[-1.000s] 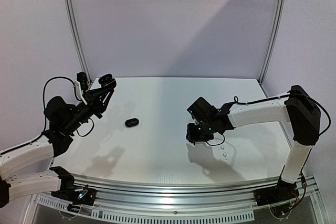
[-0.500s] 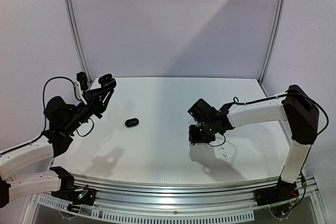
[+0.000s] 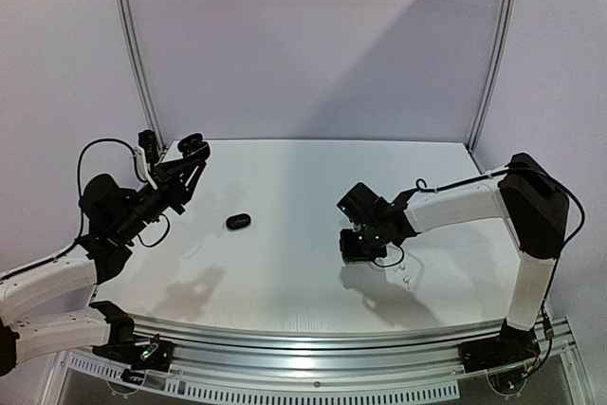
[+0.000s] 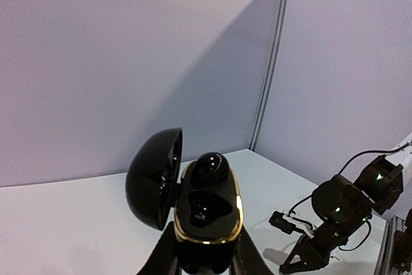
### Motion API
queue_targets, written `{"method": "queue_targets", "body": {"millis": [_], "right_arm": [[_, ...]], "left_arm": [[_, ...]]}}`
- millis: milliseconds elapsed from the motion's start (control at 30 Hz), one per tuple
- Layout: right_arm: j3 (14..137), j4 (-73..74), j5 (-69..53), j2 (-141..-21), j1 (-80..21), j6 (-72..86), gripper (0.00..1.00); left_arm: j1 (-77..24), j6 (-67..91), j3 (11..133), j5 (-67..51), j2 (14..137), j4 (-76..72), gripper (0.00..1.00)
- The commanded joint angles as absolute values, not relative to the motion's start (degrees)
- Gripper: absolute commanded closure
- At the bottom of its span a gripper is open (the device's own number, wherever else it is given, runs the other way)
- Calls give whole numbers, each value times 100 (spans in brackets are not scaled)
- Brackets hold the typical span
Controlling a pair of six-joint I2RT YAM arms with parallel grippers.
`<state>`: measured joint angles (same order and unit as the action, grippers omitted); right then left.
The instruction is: Insert the wireless bluetooth earbuds into the charging case
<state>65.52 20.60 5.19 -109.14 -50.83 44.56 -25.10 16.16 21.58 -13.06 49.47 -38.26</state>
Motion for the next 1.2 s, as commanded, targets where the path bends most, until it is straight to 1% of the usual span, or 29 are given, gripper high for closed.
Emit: {"method": "queue_targets", "body": {"millis": [0,133,233,300,367,433,533,600,667,800,967,1033,1167], "right_arm": [[6557,2129,439,-11140,-5043,4421,94],[6651,2309,615,-11068,-5036,4389,100],[6763,2661,999,-10939,-5038,4360,100],[6869,2991,1472,-10862,-5047,4368,100],[7068,3580,2055,-10838,-5069,4420,100],[7426,4482,2702,-10925,-5069,4599,100],[8100,5895,3456,-11410,-5085,4761,100],[8434,6511,3751,-11809,-5111,4774,100],[8522,6789,3863,-12057,-5122,4744,100],[8481,6858,3860,-12261,-5132,4737,100],[8716,7087,3814,-12579,-5261,4608,100],[8822,7091,3682,-12789,-5320,4533,99],[8747,6629,2979,-12888,-5331,4504,94]], "left_arm": [[-2496,1585,2126,-1332,4904,-3850,100],[-2497,1576,2121,-1323,4906,-3850,100],[-2497,1573,2119,-1321,4911,-3857,100],[-2498,1573,2118,-1323,4913,-3867,100],[-2496,1574,2118,-1327,4913,-3867,100],[-2498,1567,2118,-1325,4913,-3867,100],[-2498,1567,2114,-1314,4923,-3867,100],[-2496,1564,2107,-1323,4923,-3876,100],[-2498,1561,2108,-1323,4922,-3876,100],[-2498,1555,2102,-1318,4925,-3867,100],[-2496,1566,2107,-1324,4931,-3875,100],[-2500,1565,2102,-1322,4931,-3876,100],[-2498,1571,2101,-1327,4923,-3876,100]]}}
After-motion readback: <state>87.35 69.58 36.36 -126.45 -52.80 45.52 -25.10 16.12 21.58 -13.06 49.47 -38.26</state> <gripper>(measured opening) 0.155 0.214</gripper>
